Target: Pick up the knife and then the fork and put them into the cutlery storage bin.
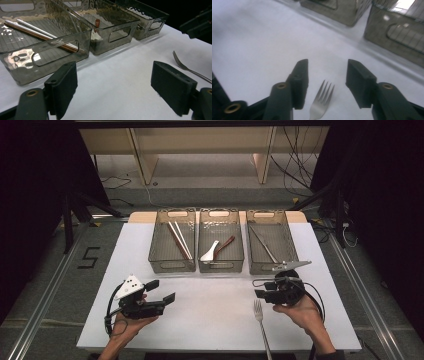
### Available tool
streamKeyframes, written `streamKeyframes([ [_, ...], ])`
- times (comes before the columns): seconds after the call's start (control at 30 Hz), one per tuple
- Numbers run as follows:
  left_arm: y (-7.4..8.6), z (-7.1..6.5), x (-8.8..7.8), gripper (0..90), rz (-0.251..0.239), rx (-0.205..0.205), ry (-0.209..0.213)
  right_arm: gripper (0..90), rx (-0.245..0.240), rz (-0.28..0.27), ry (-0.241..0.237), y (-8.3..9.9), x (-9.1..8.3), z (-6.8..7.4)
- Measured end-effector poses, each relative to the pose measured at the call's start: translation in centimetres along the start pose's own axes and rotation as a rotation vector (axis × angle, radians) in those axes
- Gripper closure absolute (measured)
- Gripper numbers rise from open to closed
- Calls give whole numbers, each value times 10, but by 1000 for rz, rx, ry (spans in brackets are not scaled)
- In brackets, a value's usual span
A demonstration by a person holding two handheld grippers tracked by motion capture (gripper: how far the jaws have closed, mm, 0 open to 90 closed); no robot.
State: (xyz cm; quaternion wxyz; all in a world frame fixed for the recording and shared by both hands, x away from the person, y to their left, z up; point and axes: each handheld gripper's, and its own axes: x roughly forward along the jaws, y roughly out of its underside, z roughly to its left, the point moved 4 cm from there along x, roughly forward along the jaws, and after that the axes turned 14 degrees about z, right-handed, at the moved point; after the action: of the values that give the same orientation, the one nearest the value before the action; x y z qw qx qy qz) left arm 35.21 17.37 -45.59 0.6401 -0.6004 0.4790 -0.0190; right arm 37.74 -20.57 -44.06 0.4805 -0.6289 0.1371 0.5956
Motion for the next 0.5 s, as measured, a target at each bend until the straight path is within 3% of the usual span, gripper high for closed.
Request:
streamKeyframes([
  [0.2, 0, 0, 0, 208, 3, 1, -1, 688, -40, 39, -17, 22, 8, 15],
  [0.5, 0, 0, 0, 207, 3, 3, -3, 900, -95, 141, -28, 50, 24, 32],
])
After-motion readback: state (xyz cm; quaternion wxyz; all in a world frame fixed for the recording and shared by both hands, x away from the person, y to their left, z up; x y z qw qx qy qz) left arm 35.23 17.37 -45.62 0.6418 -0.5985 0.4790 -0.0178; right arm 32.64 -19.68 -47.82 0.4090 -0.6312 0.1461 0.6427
